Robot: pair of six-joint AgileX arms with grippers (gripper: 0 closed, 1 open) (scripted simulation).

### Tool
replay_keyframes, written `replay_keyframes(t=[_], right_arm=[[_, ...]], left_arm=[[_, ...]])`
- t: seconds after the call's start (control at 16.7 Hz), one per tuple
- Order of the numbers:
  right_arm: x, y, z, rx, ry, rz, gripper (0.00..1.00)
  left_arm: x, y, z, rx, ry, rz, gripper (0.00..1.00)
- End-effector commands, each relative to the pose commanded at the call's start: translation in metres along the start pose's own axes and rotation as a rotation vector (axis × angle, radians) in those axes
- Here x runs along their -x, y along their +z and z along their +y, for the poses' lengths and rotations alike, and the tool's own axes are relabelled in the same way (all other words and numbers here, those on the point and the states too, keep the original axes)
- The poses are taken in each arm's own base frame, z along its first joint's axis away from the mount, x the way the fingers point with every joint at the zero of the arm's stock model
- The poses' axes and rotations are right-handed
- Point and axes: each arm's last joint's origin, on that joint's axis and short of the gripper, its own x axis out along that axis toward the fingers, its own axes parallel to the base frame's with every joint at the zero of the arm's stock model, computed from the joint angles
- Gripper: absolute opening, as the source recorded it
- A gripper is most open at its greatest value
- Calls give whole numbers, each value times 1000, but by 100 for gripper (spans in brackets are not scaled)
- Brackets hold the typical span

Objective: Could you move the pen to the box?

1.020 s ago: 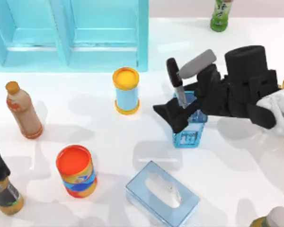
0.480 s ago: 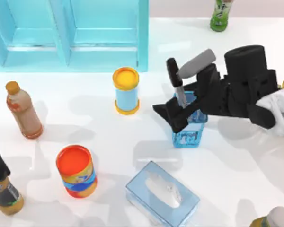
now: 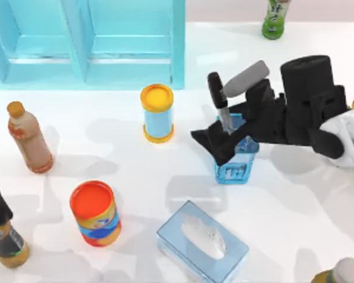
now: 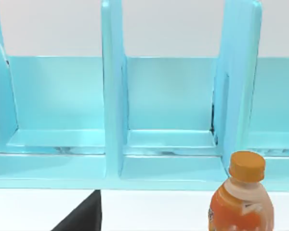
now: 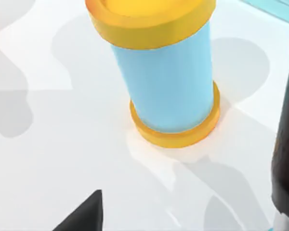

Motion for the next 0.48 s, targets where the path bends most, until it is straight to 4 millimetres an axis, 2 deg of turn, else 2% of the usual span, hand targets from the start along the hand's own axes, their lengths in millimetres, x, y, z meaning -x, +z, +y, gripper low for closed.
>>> replay_keyframes(t=[0.24,0.48], right_arm=[[24,16,-25,-11,0,19,0],[79,45,-52,-17,10,39,0]], left_arm=[[0,0,0,0,0,0,100],[0,0,0,0,0,0,100]])
